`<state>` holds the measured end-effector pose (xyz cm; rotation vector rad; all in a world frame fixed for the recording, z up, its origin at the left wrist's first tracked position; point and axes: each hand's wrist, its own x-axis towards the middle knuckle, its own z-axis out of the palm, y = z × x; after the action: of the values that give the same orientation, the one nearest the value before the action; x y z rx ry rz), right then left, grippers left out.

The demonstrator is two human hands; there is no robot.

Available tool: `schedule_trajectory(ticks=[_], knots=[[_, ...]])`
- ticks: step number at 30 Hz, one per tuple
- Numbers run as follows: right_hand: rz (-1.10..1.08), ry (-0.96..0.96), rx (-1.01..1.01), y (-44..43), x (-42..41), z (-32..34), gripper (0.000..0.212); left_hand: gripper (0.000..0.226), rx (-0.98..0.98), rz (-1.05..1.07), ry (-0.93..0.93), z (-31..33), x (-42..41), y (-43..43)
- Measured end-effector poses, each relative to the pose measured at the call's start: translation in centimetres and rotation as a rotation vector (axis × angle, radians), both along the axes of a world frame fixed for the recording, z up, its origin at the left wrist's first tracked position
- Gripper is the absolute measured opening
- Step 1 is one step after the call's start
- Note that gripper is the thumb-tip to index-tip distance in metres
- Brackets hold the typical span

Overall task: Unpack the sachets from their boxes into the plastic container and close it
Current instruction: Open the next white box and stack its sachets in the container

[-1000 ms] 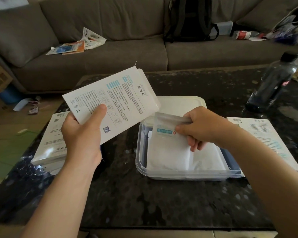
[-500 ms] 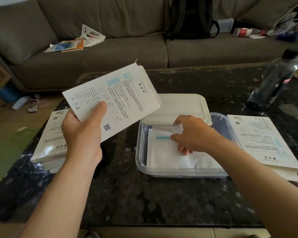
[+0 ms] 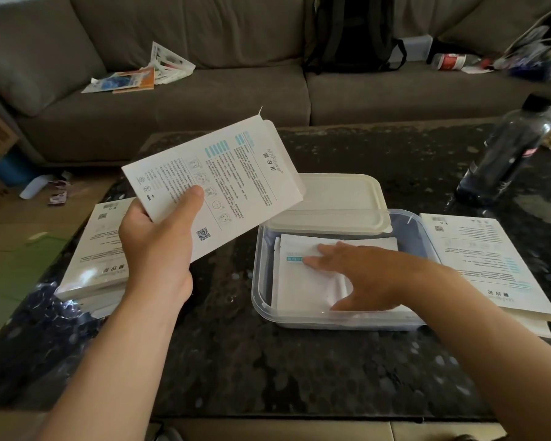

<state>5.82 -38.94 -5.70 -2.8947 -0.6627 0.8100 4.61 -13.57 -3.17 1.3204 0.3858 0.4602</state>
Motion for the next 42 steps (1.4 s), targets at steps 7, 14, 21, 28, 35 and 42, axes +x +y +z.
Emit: schedule_trajectory(ticks=[7, 14, 21, 28, 35, 42], knots=[[0.055, 0.005, 0.000, 0.3, 0.4, -0.9, 0.088, 0.026, 0.002, -0.007, -0.002, -0.1, 0.0, -0.1], [0.014, 0.026, 0.074, 0.2, 0.5, -0.6, 0.086, 0.030, 0.011, -0.022, 0.000, -0.2, 0.0, -0.2], [0.115, -0.039, 0.071, 1.7, 0.4, -1.1, 0.081, 0.027, 0.006, -0.027, -0.002, -0.3, 0.0, -0.3], [0.152, -0.044, 0.016, 1.9, 0.9, -1.8, 0.078, 0.027, 0.016, -0.036, 0.001, -0.3, -0.1, -0.5], [-0.141, -0.085, 0.338, 1.2, 0.0, -0.4, 0.071, 0.026, -0.005, -0.071, 0.005, -0.2, -0.2, -0.6], [-0.361, -0.134, 0.218, -1.0, -1.3, 0.1, 0.062, 0.023, -0.034, -0.104, 0.017, -0.2, 0.1, -0.9]])
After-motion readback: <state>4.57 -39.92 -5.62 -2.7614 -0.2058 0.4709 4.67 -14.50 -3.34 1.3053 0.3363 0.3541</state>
